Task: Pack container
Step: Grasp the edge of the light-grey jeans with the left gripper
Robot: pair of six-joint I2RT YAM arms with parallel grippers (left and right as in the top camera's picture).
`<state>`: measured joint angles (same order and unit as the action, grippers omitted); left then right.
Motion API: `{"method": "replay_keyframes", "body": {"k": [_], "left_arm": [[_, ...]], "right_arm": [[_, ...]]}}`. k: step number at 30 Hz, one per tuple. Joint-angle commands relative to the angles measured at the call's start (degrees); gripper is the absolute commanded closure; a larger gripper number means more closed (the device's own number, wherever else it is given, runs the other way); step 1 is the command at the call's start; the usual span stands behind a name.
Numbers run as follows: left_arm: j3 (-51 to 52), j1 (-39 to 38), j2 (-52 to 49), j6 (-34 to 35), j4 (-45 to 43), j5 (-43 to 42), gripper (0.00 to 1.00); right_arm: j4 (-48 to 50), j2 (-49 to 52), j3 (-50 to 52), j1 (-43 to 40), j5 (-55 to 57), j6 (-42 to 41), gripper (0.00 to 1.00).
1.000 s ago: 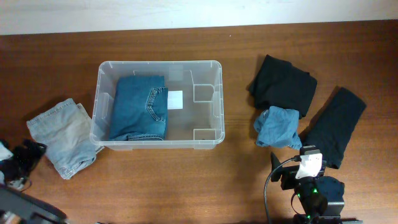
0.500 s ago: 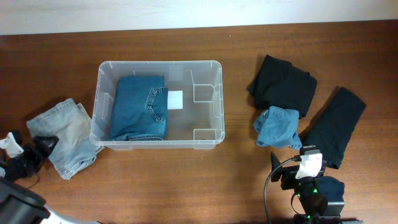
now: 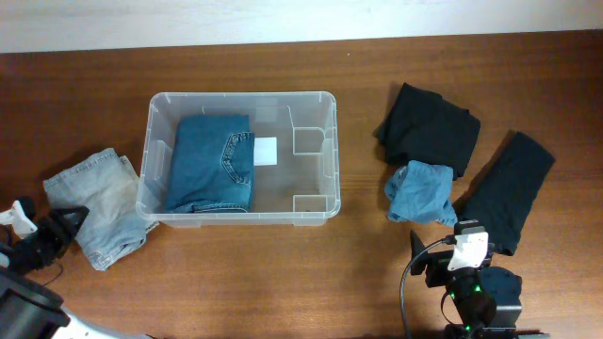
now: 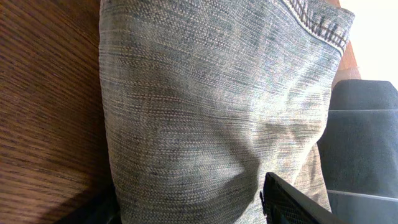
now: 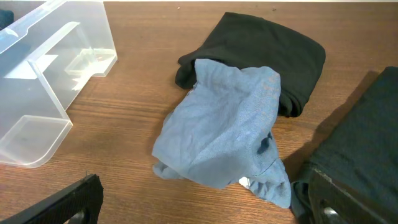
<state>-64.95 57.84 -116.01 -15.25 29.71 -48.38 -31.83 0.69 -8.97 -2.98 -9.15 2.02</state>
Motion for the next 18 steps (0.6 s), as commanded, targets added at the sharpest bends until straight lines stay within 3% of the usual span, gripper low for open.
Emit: {"method": "replay_keyframes", "body": {"k": [1,4,7,14,18], "left_arm": [[2.93,-1.46,-5.18,0.15,0.20,6.78,0.43],[2.93,-2.34,-5.18,0.13,-0.63,6.78,0.54],[2.93,-2.99,-5.18,0.15,-0.33,6.78,1.00],[2.84,-3.04,-5.16,0.24,2.19,4.87,1.00],[-0.66,-2.16,-4.26,0.42,8.90,0.76,1.00]], "right_arm": [[-0.07,-0.28,0.39,-0.37,-0.33,0.33,0.02],[-0.07,-0.28,0.39,-0.37,-0.33,0.33,0.02],[-0.07,-0.28,0.39,-0.37,-0.33,0.33,0.02],[-0.07,-0.28,0.39,-0.37,-0.33,0.33,0.02],[-0.07,-0.28,0.39,-0.37,-0.33,0.33,0.02]]}}
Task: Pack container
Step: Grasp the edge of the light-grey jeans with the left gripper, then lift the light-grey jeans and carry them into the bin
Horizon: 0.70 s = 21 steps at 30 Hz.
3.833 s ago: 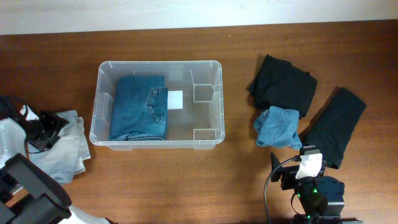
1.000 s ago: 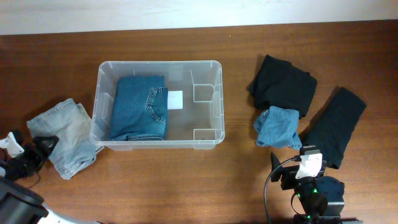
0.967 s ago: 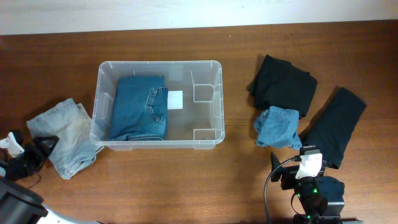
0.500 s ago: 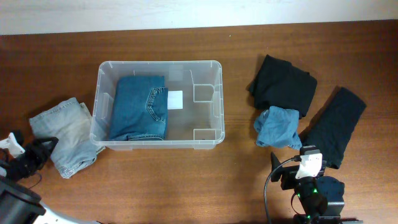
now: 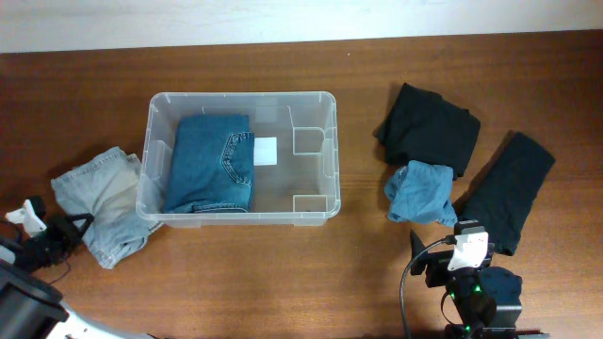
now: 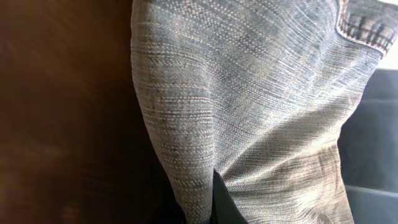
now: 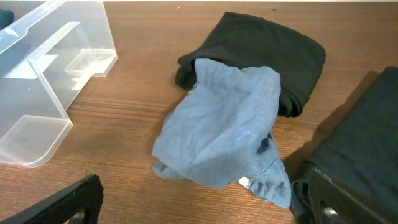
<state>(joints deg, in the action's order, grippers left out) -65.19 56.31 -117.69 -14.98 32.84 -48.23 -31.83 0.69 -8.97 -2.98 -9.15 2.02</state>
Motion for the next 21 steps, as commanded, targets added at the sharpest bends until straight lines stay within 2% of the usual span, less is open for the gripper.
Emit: {"method": "replay_keyframes", "body": {"k": [1,5,10,16,19,21], "left_arm": [[-1.97,-0.31,-1.90,0.13,8.20,-0.31,1.00],[-7.58,-0.02,2.67,0.13,16.13,-1.55,1.00],[-14.64,-0.02,13.57,0.13,23.32,-1.51,1.00],[-20.61,-1.20,28.55,2.27,26.40,-1.55,1.00],[-22.34,-5.73,39.98,6.67,26.14,-1.51,1.00],[-22.34,-8.52,43.54,9.22,25.88,-1.53,1.00]], "right_arm": [[-0.07,-0.28,0.39,-0.37,-0.33,0.33,0.02],[-0.07,-0.28,0.39,-0.37,-0.33,0.33,0.02],[-0.07,-0.28,0.39,-0.37,-0.33,0.33,0.02],[-0.07,-0.28,0.39,-0.37,-0.33,0.33,0.02],[-0.07,-0.28,0.39,-0.37,-0.33,0.33,0.02],[-0.07,-0.28,0.39,-0.37,-0.33,0.33,0.02]]}}
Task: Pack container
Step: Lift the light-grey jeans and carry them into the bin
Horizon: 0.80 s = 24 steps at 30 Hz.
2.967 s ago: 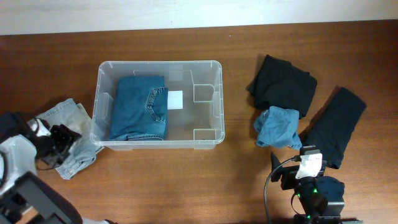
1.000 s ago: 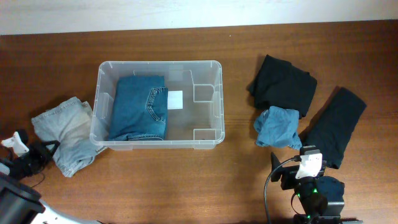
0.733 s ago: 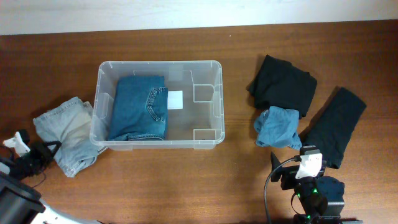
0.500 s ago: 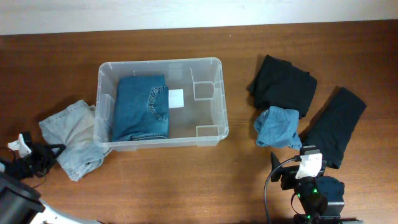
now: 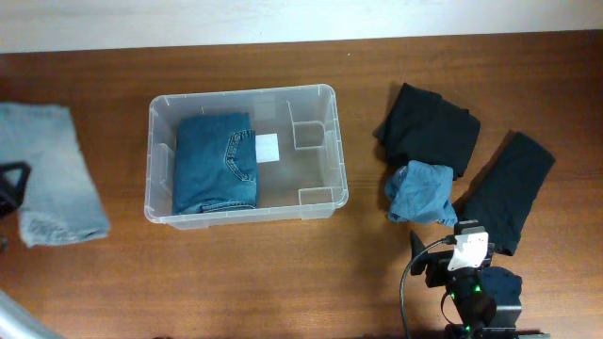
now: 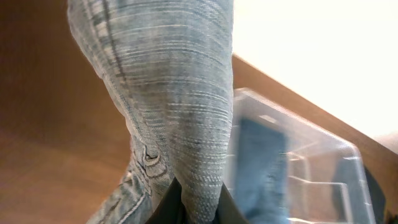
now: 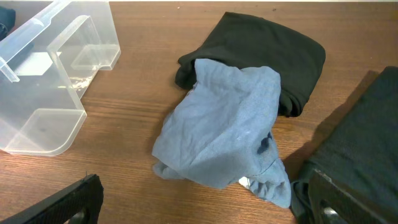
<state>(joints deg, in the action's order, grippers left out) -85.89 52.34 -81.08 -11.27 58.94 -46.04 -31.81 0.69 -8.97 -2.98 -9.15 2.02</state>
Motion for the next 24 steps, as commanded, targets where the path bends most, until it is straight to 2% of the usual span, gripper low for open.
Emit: {"method": "replay_keyframes", "body": {"k": [1,9,13,19,24], "left_arm": [[-1.64,-6.03,8.20,6.75,-0.35,-3.72,1.00],[-1.53,-24.24,10.73,16.55,-3.87,-3.28,1.00],[-1.49,-34.56,9.03,22.73,-7.56,3.48,1.00],[-1.49,-52.35,2.56,31.01,-18.18,11.91,1.00],[-1.49,-63.30,-6.78,38.51,-25.46,16.61,1.00]], "right_arm": [[-0.09,-0.28,0.39,-0.37,-0.33,0.33,0.02],[-0.09,-0.28,0.39,-0.37,-0.33,0.33,0.02],[-0.09,-0.28,0.39,-0.37,-0.33,0.33,0.02],[-0.09,-0.28,0.39,-0.37,-0.33,0.33,0.02],[-0.09,-0.28,0.39,-0.37,-0.33,0.33,0.02]]}}
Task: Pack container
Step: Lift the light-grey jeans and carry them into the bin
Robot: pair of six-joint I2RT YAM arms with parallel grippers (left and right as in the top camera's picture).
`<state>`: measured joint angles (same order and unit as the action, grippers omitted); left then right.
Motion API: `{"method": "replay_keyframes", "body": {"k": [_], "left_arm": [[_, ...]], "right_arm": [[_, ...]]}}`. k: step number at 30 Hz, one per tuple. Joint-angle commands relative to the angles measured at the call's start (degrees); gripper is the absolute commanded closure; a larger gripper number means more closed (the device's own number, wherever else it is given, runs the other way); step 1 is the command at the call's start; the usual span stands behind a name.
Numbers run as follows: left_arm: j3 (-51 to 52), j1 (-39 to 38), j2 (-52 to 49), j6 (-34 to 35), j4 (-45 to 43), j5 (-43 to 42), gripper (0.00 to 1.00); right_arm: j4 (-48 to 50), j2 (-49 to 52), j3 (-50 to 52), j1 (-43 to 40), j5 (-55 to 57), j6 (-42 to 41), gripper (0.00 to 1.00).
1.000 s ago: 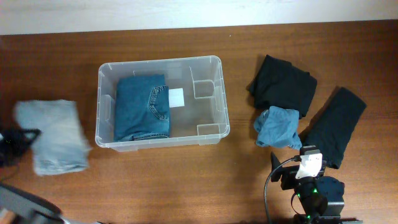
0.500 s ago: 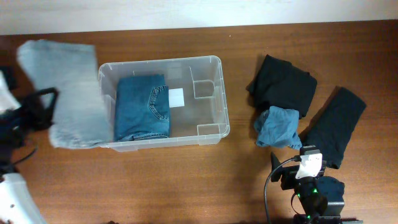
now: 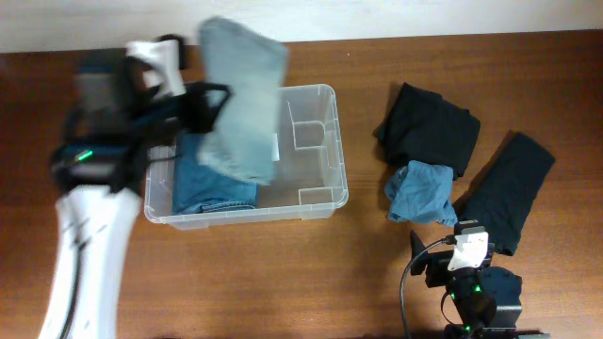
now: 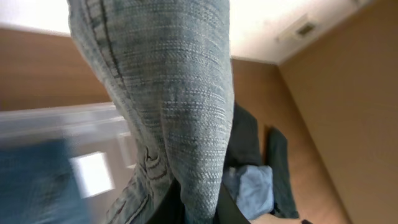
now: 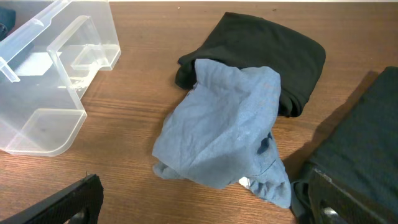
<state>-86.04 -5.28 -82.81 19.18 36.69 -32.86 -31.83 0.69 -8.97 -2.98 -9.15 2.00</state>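
A clear plastic container [image 3: 335,141] stands left of the table's middle, with folded dark blue jeans [image 3: 203,184] in its left half. My left gripper [image 3: 209,102] is shut on light grey-blue jeans [image 3: 243,104], which hang blurred above the container's middle. In the left wrist view the jeans [image 4: 171,93] fill the frame and run down between the fingers of the left gripper [image 4: 200,208]. My right gripper [image 5: 205,205] rests open at the front right, short of a crumpled light blue garment [image 5: 224,130].
A folded black garment [image 3: 429,127] lies behind the light blue garment [image 3: 421,193]. Another black garment [image 3: 509,188] lies at the far right. The container's right half holds small moulded compartments [image 3: 306,138] and a white label.
My left gripper has gone from the table's far left edge to above the container, still shut on the light jeans. The right arm and the other garments have not moved.
The light jeans first lay on the table left of the container, my left gripper at their near edge. Then they were bunched against the container wall. Then they hung from the shut gripper at the far left, the container nudged rightward. Now they hang over the container.
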Motion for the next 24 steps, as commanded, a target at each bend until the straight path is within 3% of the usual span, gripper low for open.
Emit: {"method": "replay_keyframes", "body": {"k": [1,8,24], "left_arm": [[-1.33,-7.87,-7.98,10.91,-5.27,3.63,1.00],[-1.33,-14.91,-14.93,15.56,-8.98,6.82,1.00],[-0.61,-15.67,-15.78,16.24,4.28,22.21,1.00]], "right_arm": [[-0.07,-0.28,0.39,-0.37,-0.33,0.35,0.01],[-0.07,-0.28,0.39,-0.37,-0.33,0.35,0.02],[-0.07,-0.28,0.39,-0.37,-0.33,0.35,0.02]]}}
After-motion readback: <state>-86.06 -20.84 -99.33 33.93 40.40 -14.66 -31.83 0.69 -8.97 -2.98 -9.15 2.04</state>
